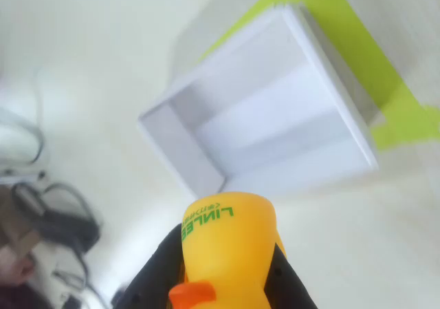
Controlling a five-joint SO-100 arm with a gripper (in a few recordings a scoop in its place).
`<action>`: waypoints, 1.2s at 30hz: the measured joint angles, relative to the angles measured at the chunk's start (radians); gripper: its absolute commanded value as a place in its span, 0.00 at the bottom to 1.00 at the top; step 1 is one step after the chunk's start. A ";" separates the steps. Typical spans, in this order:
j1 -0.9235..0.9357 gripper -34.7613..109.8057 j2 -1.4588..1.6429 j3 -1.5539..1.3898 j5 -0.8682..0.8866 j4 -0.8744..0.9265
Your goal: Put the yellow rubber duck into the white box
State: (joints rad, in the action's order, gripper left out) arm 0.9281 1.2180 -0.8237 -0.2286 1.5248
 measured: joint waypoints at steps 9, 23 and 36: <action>0.025 0.24 -0.261 0.167 -0.021 -0.035; 0.023 0.34 -0.500 0.305 -0.123 -0.051; 0.005 0.43 -0.532 0.373 -0.216 0.002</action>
State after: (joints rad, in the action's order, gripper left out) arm 0.9327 0.6857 -0.4510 -0.4449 1.5263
